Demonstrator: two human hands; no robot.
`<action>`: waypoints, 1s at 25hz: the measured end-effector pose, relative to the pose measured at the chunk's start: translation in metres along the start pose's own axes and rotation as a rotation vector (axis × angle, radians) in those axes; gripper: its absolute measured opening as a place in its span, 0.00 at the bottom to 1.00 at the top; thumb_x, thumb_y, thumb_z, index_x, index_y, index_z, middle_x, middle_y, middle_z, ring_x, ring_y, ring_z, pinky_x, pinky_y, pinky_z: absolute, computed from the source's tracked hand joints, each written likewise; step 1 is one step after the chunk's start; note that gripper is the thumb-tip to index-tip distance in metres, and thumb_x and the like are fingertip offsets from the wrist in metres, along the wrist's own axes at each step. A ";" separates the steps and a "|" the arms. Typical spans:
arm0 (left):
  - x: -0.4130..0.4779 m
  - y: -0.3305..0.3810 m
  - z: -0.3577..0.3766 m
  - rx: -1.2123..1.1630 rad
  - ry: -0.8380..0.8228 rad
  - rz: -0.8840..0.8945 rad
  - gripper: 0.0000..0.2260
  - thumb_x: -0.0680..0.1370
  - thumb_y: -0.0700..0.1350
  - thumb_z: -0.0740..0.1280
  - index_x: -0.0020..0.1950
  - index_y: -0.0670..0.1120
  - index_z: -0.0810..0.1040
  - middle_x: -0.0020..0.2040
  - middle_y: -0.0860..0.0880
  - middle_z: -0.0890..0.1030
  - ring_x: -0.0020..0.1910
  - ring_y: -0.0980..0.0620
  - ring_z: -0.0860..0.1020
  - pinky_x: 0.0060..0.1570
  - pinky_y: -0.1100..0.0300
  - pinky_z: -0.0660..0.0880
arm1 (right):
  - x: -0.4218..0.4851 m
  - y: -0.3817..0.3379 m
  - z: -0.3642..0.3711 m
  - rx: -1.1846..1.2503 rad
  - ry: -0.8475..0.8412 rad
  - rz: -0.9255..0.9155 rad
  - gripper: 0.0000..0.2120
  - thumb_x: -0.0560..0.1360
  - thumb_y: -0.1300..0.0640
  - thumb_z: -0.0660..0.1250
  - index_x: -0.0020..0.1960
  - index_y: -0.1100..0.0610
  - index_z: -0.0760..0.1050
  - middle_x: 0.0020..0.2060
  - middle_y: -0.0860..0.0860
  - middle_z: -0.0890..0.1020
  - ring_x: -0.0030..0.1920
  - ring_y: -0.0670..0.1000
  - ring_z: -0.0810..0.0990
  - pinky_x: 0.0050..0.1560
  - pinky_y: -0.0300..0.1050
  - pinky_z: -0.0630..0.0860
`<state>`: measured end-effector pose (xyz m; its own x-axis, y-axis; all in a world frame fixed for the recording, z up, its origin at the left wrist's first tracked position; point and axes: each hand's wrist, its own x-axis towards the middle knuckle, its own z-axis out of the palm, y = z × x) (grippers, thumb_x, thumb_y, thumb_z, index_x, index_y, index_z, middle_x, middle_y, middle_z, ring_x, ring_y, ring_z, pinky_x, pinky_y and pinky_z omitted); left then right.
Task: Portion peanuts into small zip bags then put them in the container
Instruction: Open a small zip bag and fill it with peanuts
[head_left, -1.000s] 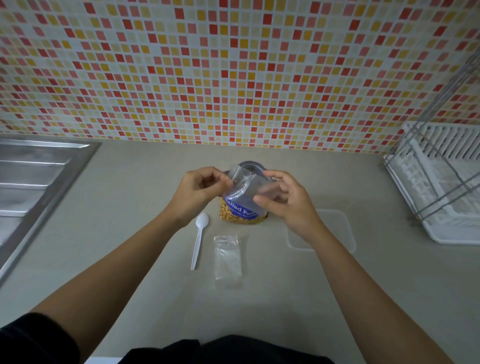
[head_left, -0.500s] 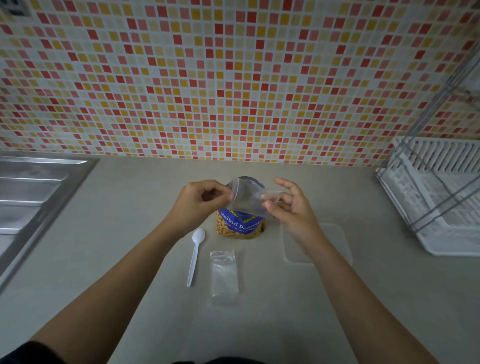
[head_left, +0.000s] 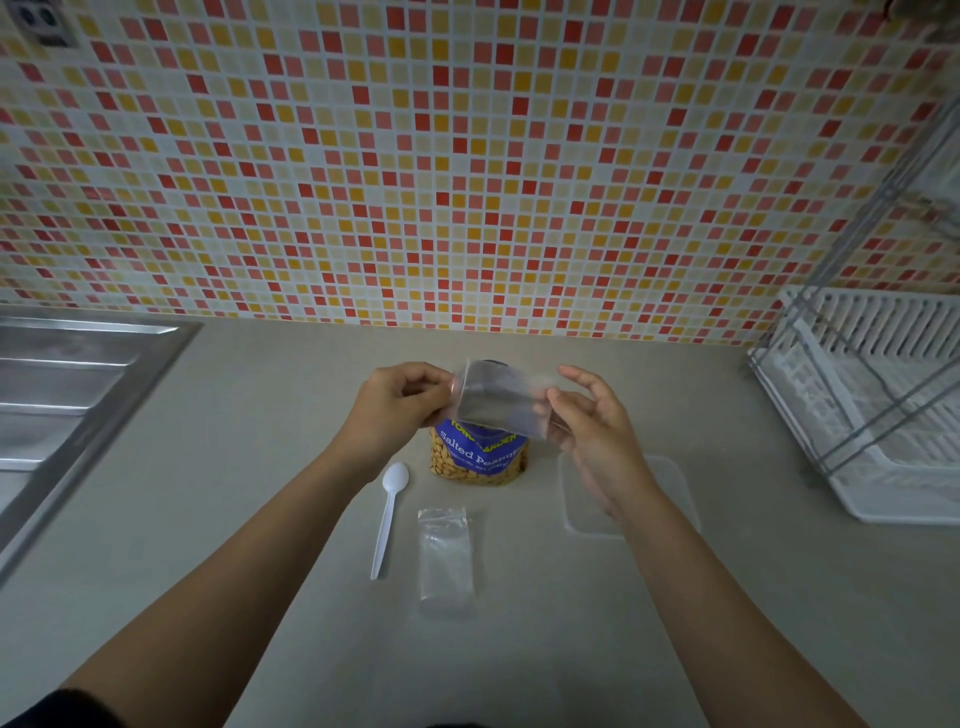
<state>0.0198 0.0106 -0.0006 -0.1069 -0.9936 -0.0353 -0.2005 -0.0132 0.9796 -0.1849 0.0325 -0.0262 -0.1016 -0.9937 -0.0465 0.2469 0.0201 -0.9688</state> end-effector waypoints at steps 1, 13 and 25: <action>0.001 0.002 0.000 0.015 -0.009 0.006 0.05 0.76 0.40 0.65 0.44 0.42 0.81 0.41 0.36 0.80 0.37 0.48 0.77 0.37 0.63 0.77 | -0.002 -0.002 0.000 -0.012 -0.011 -0.002 0.17 0.71 0.57 0.69 0.58 0.53 0.71 0.34 0.46 0.84 0.38 0.43 0.81 0.42 0.39 0.77; 0.001 0.014 0.001 0.184 0.014 0.071 0.07 0.76 0.38 0.63 0.43 0.44 0.80 0.40 0.40 0.81 0.34 0.56 0.77 0.33 0.70 0.75 | -0.005 -0.007 -0.002 -0.140 -0.021 0.003 0.22 0.68 0.60 0.73 0.59 0.54 0.71 0.29 0.47 0.81 0.34 0.44 0.81 0.40 0.42 0.77; 0.008 0.021 0.007 0.188 -0.022 0.084 0.06 0.74 0.38 0.66 0.43 0.44 0.83 0.40 0.45 0.83 0.37 0.56 0.80 0.35 0.70 0.77 | -0.012 -0.025 0.007 -1.185 -0.150 -0.656 0.39 0.63 0.33 0.67 0.68 0.52 0.66 0.66 0.47 0.71 0.66 0.44 0.65 0.66 0.40 0.59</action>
<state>0.0081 0.0027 0.0181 -0.1517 -0.9877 0.0389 -0.3683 0.0930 0.9251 -0.1831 0.0433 0.0008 0.2443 -0.8576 0.4525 -0.7818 -0.4503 -0.4313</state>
